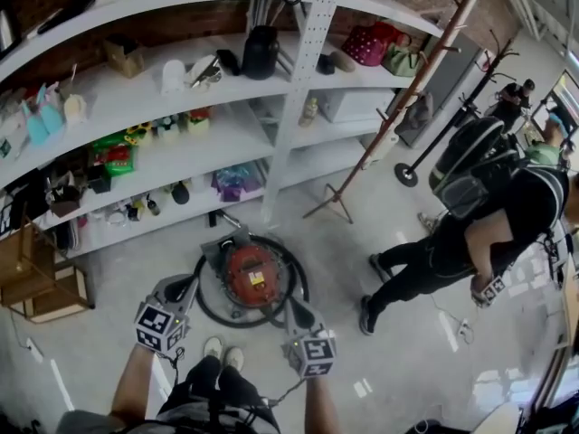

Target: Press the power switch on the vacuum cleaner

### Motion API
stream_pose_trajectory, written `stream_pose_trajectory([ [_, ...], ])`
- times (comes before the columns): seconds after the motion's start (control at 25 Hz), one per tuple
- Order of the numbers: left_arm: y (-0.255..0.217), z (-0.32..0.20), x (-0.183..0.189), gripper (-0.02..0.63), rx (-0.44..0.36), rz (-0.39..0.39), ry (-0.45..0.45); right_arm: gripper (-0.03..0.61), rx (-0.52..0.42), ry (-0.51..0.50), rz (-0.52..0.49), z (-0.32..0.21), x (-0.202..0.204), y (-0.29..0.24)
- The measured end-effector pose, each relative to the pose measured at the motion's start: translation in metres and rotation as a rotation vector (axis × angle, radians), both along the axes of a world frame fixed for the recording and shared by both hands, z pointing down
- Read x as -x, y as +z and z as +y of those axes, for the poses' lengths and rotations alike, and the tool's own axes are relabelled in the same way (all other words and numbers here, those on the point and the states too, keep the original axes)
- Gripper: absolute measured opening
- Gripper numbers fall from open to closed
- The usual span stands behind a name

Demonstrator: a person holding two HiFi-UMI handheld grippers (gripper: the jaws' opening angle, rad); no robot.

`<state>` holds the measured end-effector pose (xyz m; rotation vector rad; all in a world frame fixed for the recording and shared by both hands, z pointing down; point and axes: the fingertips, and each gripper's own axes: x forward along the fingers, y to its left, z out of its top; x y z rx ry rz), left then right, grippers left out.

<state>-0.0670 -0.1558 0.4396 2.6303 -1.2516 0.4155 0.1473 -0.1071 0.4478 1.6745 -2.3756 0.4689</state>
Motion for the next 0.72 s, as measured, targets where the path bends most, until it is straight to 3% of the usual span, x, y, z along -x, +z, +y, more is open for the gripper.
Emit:
stream_pose_trajectory([
  [0.72, 0.083, -0.049, 0.004, 0.008, 0.091, -0.034, 0.031, 0.002, 0.067, 0.012, -0.026, -0.042, 0.013, 0.084],
])
